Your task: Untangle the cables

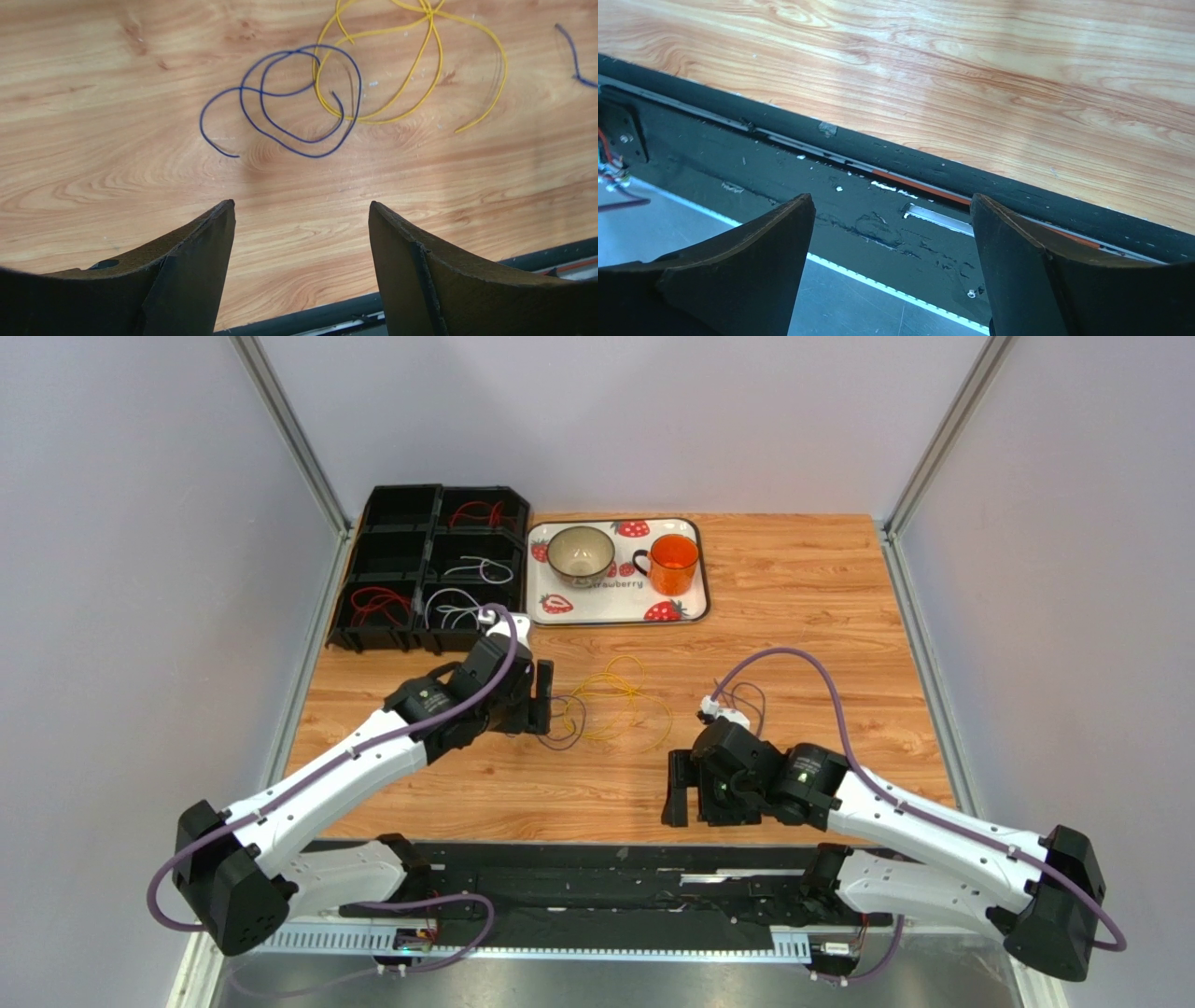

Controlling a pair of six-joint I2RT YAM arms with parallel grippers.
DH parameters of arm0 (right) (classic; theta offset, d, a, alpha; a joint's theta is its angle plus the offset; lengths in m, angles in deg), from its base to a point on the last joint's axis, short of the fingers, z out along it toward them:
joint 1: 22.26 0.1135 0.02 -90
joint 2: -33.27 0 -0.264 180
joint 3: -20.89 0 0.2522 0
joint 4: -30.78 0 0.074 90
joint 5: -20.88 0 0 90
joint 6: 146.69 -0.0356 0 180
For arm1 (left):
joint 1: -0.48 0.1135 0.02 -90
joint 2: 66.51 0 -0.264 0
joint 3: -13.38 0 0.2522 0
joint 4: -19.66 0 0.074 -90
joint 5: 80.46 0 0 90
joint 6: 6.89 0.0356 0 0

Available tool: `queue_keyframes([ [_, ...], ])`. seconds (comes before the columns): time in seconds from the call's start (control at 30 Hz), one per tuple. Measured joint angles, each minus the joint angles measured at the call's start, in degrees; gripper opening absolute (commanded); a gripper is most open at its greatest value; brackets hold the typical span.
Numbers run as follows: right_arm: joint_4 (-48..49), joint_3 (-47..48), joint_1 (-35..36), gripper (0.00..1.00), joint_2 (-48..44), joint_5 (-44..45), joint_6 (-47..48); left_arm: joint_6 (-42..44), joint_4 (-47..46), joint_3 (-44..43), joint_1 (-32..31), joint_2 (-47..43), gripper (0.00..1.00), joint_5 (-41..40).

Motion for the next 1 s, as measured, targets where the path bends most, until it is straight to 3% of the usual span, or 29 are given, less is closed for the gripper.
queue_keyframes([
  [0.53,-5.9,6.6,0.0,0.88,3.4,10.1,-3.9,-2.0,-10.0,11.4,-4.0,0.7,0.77,5.0],
  [0.83,-3.8,8.3,0.0,0.90,10.5,16.4,-1.7,-6.0,-9.8,12.9,-4.2,0.9,0.70,-1.4],
  [1.0,0.1,10.2,0.0,0.90,16.1,18.6,2.6,-6.2,-8.1,9.4,-4.2,8.0,0.66,-7.6],
])
